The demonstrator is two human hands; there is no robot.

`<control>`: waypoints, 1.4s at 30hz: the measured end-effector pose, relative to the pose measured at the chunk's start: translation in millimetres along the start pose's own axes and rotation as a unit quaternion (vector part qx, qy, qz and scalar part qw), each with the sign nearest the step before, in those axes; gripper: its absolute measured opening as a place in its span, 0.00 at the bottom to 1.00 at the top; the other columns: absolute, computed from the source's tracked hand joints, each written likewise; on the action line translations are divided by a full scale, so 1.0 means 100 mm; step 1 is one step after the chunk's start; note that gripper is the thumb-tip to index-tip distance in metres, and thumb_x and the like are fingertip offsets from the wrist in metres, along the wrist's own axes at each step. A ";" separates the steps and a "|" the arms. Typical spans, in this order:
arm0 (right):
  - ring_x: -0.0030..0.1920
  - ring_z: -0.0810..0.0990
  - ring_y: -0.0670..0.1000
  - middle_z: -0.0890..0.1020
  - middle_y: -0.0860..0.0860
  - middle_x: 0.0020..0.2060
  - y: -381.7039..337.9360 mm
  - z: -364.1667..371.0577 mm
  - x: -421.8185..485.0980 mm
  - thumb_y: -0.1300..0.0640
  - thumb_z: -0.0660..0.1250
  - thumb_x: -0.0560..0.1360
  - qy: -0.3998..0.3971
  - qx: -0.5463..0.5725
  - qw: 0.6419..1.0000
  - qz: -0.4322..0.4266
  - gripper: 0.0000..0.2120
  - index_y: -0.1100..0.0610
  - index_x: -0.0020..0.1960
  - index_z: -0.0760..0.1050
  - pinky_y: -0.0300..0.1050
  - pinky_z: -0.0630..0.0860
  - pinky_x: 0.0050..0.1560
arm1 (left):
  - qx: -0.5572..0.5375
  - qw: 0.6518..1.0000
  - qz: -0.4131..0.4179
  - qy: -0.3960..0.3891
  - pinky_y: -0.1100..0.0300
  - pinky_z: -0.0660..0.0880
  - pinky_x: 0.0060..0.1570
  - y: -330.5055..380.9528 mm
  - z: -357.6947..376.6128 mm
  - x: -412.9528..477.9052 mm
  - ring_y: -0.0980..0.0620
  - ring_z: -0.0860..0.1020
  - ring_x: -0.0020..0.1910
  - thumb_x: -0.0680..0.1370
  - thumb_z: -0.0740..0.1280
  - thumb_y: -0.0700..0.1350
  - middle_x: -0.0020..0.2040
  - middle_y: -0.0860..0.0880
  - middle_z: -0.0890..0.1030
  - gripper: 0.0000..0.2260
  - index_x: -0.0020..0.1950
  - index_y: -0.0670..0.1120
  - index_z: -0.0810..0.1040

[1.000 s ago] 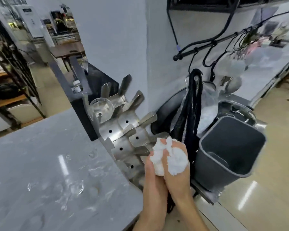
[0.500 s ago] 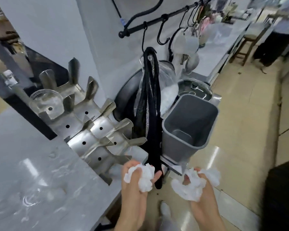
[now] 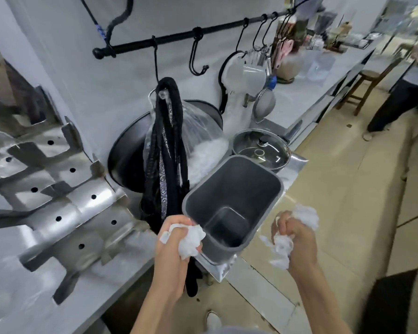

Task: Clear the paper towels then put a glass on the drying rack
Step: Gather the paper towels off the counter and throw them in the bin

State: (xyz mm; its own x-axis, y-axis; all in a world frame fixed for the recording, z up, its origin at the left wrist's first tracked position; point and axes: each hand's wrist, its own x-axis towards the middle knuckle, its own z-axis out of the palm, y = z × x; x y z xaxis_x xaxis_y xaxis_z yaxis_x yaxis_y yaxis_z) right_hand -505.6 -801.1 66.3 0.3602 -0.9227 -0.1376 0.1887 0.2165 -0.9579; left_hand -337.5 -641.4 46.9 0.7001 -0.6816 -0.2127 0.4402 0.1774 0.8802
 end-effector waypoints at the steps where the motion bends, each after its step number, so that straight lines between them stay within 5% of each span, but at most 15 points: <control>1: 0.26 0.64 0.51 0.63 0.59 0.25 -0.07 -0.03 0.10 0.68 0.57 0.58 -0.009 -0.007 1.000 -0.021 0.06 0.67 0.28 0.59 0.37 0.68 0.27 | 0.022 1.000 -0.003 -0.012 0.57 0.73 0.33 -0.04 0.12 0.04 0.49 0.76 0.36 0.71 0.65 0.40 0.38 0.49 0.81 0.04 0.41 0.45 0.79; 5: 0.28 0.73 0.46 0.75 0.47 0.26 -0.22 -0.06 0.47 0.63 0.60 0.64 -0.074 -0.161 0.983 -0.054 0.08 0.56 0.27 0.72 0.35 0.71 0.29 | 0.098 0.994 -0.004 -0.040 0.54 0.73 0.38 -0.15 0.44 0.25 0.48 0.78 0.41 0.72 0.67 0.47 0.42 0.51 0.81 0.06 0.46 0.49 0.81; 7: 0.38 0.78 0.48 0.79 0.47 0.37 -0.23 -0.04 0.69 0.58 0.62 0.67 -0.120 -0.246 0.961 -0.037 0.07 0.48 0.35 0.77 0.39 0.74 0.40 | 0.147 0.988 -0.016 -0.050 0.55 0.73 0.42 -0.18 0.57 0.38 0.50 0.78 0.45 0.72 0.68 0.55 0.46 0.55 0.81 0.11 0.51 0.51 0.81; 10: 0.53 0.74 0.54 0.71 0.53 0.53 -0.15 0.03 1.01 0.54 0.67 0.71 -0.194 -0.343 0.919 -0.006 0.12 0.39 0.50 0.72 0.47 0.72 0.56 | 0.240 0.967 -0.054 -0.062 0.61 0.70 0.46 -0.27 0.75 0.61 0.55 0.76 0.52 0.74 0.65 0.60 0.57 0.54 0.74 0.12 0.54 0.60 0.77; 12: 0.63 0.66 0.55 0.64 0.51 0.60 -0.05 0.07 1.20 0.57 0.68 0.73 -0.246 -0.457 0.855 0.021 0.24 0.38 0.63 0.67 0.50 0.68 0.66 | 0.320 0.943 -0.073 -0.057 0.63 0.68 0.47 -0.34 0.85 0.78 0.59 0.70 0.56 0.78 0.63 0.53 0.60 0.52 0.67 0.05 0.53 0.60 0.72; 15: 0.68 0.60 0.59 0.60 0.54 0.67 0.09 0.17 1.44 0.61 0.65 0.72 -0.312 -0.569 0.760 0.009 0.36 0.43 0.75 0.57 0.48 0.62 0.67 | 0.489 0.866 -0.068 -0.074 0.59 0.61 0.57 -0.49 0.91 0.97 0.52 0.61 0.59 0.78 0.61 0.46 0.60 0.52 0.62 0.14 0.63 0.55 0.67; 22: 0.69 0.62 0.61 0.61 0.55 0.72 0.34 0.27 1.68 0.59 0.67 0.74 -0.331 -0.651 0.681 -0.043 0.38 0.45 0.78 0.54 0.54 0.65 0.70 | 0.658 0.748 -0.035 -0.078 0.52 0.66 0.68 -0.64 0.94 1.04 0.42 0.64 0.69 0.81 0.62 0.52 0.73 0.43 0.63 0.27 0.78 0.47 0.58; 27: 0.76 0.51 0.60 0.55 0.52 0.78 0.43 0.28 1.75 0.47 0.73 0.70 -0.334 -0.680 0.650 -0.063 0.45 0.40 0.78 0.50 0.60 0.58 0.74 | 0.682 0.727 -0.024 -0.074 0.48 0.63 0.71 -0.68 0.90 1.08 0.41 0.61 0.73 0.81 0.62 0.55 0.77 0.44 0.60 0.32 0.81 0.50 0.54; 33: 0.78 0.31 0.60 0.36 0.52 0.80 0.43 0.27 1.78 0.40 0.73 0.69 -0.380 -0.760 0.520 -0.091 0.54 0.37 0.78 0.35 0.63 0.35 0.75 | 0.676 0.728 -0.051 -0.102 0.41 0.54 0.77 -0.69 0.86 1.15 0.39 0.48 0.81 0.81 0.63 0.58 0.83 0.42 0.51 0.36 0.83 0.51 0.49; 36: 0.79 0.35 0.58 0.39 0.51 0.81 0.34 0.27 1.74 0.42 0.70 0.73 -0.354 -0.732 0.573 -0.106 0.47 0.38 0.79 0.40 0.62 0.38 0.76 | 0.677 0.728 -0.024 -0.101 0.42 0.58 0.76 -0.67 0.83 1.15 0.39 0.54 0.80 0.81 0.61 0.59 0.82 0.43 0.57 0.32 0.82 0.50 0.54; 39: 0.80 0.53 0.57 0.58 0.53 0.80 0.20 0.28 1.66 0.45 0.65 0.78 -0.303 -0.663 0.666 -0.157 0.34 0.46 0.80 0.54 0.58 0.53 0.78 | 0.666 0.739 0.003 -0.103 0.47 0.69 0.68 -0.60 0.81 1.11 0.41 0.69 0.72 0.82 0.60 0.58 0.74 0.45 0.71 0.25 0.77 0.50 0.65; 42: 0.70 0.71 0.49 0.74 0.51 0.70 0.07 0.29 1.50 0.48 0.65 0.79 -0.255 -0.586 0.750 -0.171 0.25 0.50 0.74 0.68 0.49 0.68 0.71 | 0.631 0.771 0.048 -0.075 0.50 0.76 0.55 -0.48 0.77 1.03 0.47 0.78 0.59 0.82 0.61 0.57 0.58 0.50 0.80 0.15 0.64 0.50 0.76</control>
State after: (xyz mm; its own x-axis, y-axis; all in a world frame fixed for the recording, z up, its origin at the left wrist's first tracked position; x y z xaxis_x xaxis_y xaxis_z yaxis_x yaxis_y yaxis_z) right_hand -424.1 -929.2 46.5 0.8327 -0.5538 -0.0045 -0.4752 -0.7103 -0.5192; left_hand -329.7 -774.4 14.9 0.5815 -0.7993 -0.1518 -0.5735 -0.5351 0.6203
